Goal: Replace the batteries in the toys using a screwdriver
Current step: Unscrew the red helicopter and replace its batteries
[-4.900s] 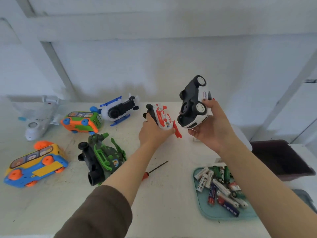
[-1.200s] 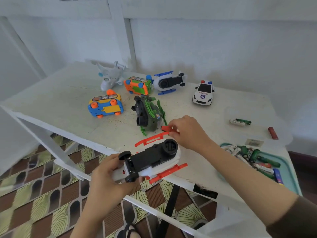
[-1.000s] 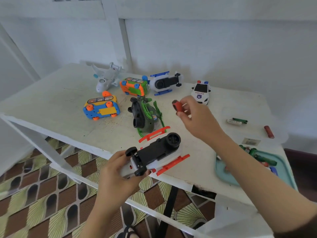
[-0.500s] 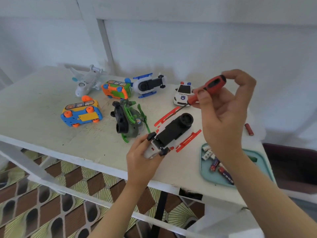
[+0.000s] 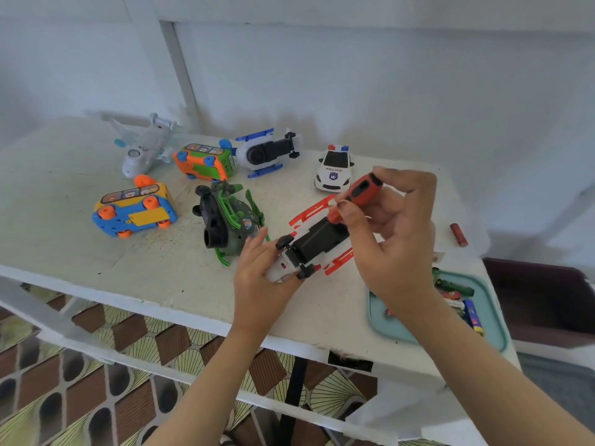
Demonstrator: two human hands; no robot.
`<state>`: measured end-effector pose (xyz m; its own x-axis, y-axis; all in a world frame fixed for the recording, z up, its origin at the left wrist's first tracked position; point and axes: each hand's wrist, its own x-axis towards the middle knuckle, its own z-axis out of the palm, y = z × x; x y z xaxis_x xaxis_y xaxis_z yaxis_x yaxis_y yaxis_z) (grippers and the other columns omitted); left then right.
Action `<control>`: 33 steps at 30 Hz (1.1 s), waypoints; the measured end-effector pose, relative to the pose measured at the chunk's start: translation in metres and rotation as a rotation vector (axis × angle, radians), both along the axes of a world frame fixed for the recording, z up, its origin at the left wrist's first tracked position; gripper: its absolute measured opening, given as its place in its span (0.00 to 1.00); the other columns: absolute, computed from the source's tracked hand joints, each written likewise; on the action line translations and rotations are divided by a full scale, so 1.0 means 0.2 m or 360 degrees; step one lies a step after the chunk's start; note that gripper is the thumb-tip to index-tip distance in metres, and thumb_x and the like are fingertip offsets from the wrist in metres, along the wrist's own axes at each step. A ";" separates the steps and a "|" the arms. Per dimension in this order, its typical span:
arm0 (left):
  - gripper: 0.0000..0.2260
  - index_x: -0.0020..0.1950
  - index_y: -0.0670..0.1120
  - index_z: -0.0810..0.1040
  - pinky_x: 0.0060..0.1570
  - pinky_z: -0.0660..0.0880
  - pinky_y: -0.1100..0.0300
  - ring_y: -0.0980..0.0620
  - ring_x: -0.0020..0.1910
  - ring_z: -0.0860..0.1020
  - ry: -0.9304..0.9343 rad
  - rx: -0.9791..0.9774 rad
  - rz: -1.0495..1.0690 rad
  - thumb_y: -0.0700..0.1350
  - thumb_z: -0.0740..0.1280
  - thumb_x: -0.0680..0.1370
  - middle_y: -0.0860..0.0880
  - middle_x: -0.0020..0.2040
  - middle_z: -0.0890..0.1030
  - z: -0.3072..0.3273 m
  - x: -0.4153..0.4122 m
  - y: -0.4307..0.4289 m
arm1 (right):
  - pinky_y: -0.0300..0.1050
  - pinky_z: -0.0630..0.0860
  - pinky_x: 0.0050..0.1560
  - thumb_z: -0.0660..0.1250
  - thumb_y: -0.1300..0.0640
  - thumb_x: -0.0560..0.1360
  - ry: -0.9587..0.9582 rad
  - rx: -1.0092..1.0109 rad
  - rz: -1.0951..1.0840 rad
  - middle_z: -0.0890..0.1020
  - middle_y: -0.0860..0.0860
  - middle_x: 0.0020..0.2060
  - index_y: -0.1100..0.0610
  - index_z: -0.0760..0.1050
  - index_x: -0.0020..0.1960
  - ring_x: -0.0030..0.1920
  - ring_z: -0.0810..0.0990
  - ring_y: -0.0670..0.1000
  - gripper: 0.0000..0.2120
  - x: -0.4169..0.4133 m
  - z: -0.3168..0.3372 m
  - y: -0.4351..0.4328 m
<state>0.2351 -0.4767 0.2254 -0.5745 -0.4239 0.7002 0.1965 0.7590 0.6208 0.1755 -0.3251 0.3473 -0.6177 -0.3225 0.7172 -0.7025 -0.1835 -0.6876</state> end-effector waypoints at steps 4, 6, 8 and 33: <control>0.30 0.65 0.46 0.74 0.63 0.73 0.56 0.56 0.62 0.75 -0.0067 0.0137 0.0008 0.50 0.77 0.66 0.51 0.60 0.77 0.01 0.02 0.00 | 0.46 0.82 0.45 0.66 0.67 0.76 0.0013 -0.0008 -0.0016 0.80 0.56 0.44 0.48 0.62 0.55 0.44 0.84 0.51 0.19 -0.01 -0.02 -0.01; 0.32 0.67 0.48 0.72 0.58 0.72 0.69 0.68 0.57 0.73 -0.0097 0.0127 0.0005 0.49 0.78 0.66 0.50 0.57 0.78 0.01 0.02 0.01 | 0.44 0.82 0.45 0.66 0.66 0.76 0.0003 -0.0004 -0.0011 0.80 0.56 0.44 0.47 0.62 0.56 0.44 0.84 0.50 0.19 -0.01 -0.02 -0.01; 0.35 0.69 0.50 0.69 0.54 0.70 0.75 0.72 0.55 0.71 -0.0114 0.0107 0.0021 0.47 0.78 0.65 0.56 0.56 0.76 0.02 0.03 0.01 | 0.44 0.82 0.45 0.65 0.64 0.76 -0.0003 0.0007 -0.0001 0.81 0.57 0.44 0.50 0.64 0.56 0.44 0.84 0.50 0.15 -0.01 -0.03 -0.02; 0.30 0.70 0.47 0.68 0.56 0.68 0.76 0.63 0.53 0.74 -0.0115 0.0010 -0.0035 0.52 0.72 0.70 0.52 0.58 0.76 0.03 0.02 0.01 | 0.52 0.82 0.50 0.67 0.61 0.75 0.0280 0.0121 0.0166 0.79 0.60 0.51 0.53 0.65 0.61 0.52 0.82 0.55 0.18 -0.02 -0.07 -0.03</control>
